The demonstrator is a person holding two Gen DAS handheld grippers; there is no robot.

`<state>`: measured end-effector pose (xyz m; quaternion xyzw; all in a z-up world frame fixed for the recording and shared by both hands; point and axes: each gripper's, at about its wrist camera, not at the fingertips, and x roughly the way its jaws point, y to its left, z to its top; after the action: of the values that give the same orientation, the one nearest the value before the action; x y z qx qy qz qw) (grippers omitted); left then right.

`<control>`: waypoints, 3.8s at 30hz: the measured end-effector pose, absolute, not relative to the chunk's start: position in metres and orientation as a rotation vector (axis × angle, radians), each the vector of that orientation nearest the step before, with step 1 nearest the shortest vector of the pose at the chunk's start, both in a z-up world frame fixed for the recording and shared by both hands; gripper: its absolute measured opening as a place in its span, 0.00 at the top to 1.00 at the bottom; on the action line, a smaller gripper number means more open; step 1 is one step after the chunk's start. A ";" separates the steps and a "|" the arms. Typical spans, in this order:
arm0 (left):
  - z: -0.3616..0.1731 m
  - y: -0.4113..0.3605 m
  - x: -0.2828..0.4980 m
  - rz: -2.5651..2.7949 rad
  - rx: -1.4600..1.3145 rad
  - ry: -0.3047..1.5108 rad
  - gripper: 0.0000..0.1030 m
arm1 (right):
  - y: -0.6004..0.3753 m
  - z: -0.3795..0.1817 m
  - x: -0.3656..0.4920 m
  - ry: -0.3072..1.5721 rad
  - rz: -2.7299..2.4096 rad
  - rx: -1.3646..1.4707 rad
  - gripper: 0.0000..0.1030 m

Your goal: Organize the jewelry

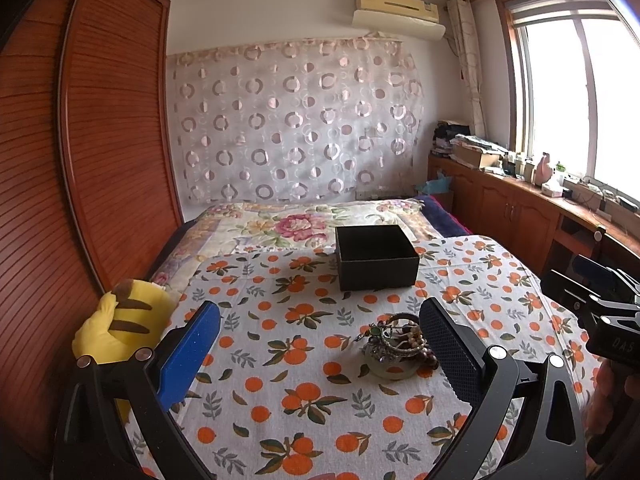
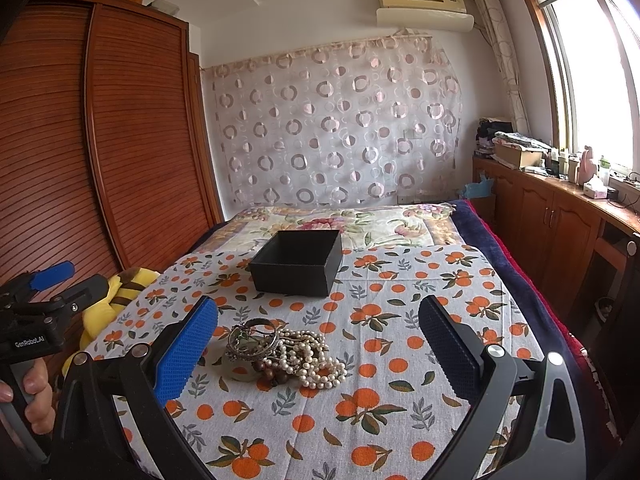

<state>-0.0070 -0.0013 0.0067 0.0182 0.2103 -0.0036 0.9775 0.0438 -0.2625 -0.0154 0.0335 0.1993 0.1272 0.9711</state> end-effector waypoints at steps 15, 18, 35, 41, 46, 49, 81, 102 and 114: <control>0.002 -0.003 -0.006 -0.010 0.032 0.444 0.06 | -0.260 -0.018 0.047 0.415 0.260 0.067 0.02; -0.005 -0.003 -0.001 -0.016 0.028 0.458 0.06 | -0.263 -0.016 0.043 0.422 0.267 0.065 0.02; -0.058 -0.009 0.050 -0.175 0.015 0.651 0.06 | -0.257 -0.064 0.068 0.560 0.345 0.012 0.18; -0.072 -0.023 0.072 -0.256 0.022 0.707 0.06 | -0.258 -0.079 0.075 0.602 0.349 -0.011 0.21; -0.082 -0.037 0.090 -0.318 0.024 0.747 0.13 | -0.263 -0.090 0.080 0.633 0.339 -0.017 0.21; -0.088 -0.046 0.104 -0.352 0.022 0.784 0.19 | -0.266 -0.095 0.084 0.648 0.332 -0.024 0.21; -0.078 -0.052 0.129 -0.348 0.075 0.767 0.50 | -0.259 -0.105 0.102 0.682 0.342 -0.069 0.22; -0.065 -0.023 0.099 -0.318 -0.006 0.700 0.50 | -0.211 -0.122 0.133 0.827 0.460 -0.281 0.61; -0.068 -0.022 0.097 -0.321 -0.010 0.699 0.50 | -0.231 -0.108 0.134 0.796 0.455 -0.222 0.92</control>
<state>0.0970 -0.0220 -0.0675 -0.0050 0.3408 -0.1564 0.9270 0.1339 -0.2315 -0.1076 -0.1070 0.3835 0.2191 0.8908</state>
